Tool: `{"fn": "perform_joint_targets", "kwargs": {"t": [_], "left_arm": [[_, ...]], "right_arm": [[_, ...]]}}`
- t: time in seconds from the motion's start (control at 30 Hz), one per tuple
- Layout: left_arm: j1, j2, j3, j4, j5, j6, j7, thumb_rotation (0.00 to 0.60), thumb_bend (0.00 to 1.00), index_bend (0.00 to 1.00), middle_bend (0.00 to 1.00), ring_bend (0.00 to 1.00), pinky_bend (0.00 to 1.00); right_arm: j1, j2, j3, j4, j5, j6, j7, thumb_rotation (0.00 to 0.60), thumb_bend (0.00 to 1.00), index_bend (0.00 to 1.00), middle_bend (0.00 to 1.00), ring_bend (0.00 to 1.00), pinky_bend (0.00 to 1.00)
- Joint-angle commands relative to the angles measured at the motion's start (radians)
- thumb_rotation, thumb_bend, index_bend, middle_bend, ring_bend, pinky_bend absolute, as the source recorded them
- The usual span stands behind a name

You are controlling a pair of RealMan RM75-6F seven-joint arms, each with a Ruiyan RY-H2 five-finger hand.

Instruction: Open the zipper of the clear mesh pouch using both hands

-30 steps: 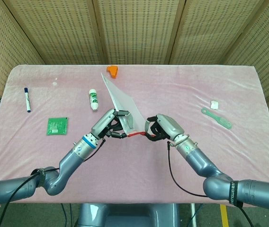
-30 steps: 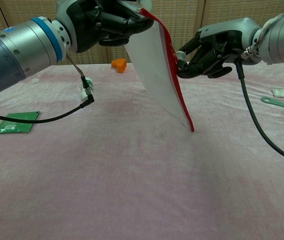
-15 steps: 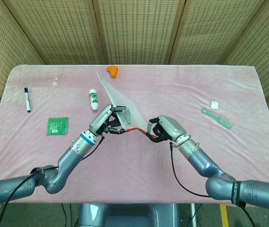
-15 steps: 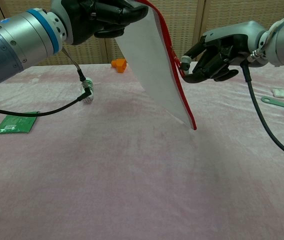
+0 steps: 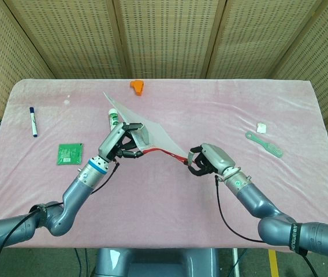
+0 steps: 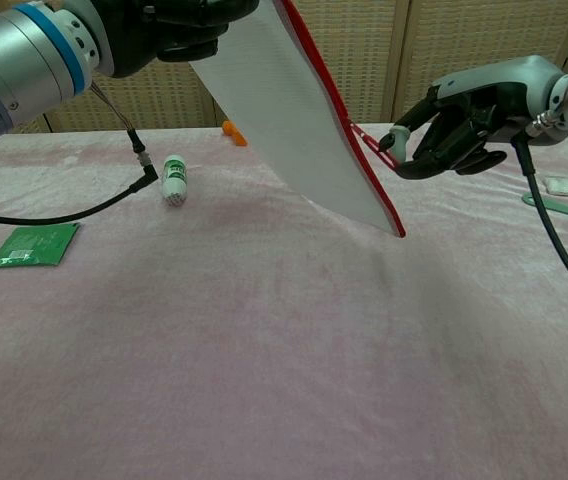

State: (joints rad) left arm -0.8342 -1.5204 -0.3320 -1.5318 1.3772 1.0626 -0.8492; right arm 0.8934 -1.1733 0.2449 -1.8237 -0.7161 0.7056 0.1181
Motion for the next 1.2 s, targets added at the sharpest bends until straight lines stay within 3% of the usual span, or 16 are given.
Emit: {"fn": "perform_joint_targets", "kwargs": {"t": [0.03, 0.6, 1.2], "left_arm": [[0.000, 0.015, -0.016, -0.004, -0.010, -0.005, -0.016, 0.600, 0.79, 0.88, 1.00, 0.89, 1.00], [0.008, 0.040, -0.030, -0.031, -0.006, 0.007, -0.026, 0.600, 0.79, 0.88, 1.00, 0.89, 1.00], [0.021, 0.080, -0.048, -0.049, -0.016, 0.017, -0.032, 0.600, 0.79, 0.88, 1.00, 0.89, 1.00]], "right_arm": [[-0.005, 0.000, -0.007, 0.004, -0.007, -0.001, -0.002, 0.600, 1.00, 0.84, 0.98, 0.95, 1.00], [-0.017, -0.009, -0.039, 0.041, -0.003, -0.012, -0.019, 0.600, 1.00, 0.84, 0.98, 0.95, 1.00], [0.000, 0.005, -0.145, 0.088, 0.066, -0.057, -0.119, 0.600, 1.00, 0.84, 0.98, 0.95, 1.00]]}}
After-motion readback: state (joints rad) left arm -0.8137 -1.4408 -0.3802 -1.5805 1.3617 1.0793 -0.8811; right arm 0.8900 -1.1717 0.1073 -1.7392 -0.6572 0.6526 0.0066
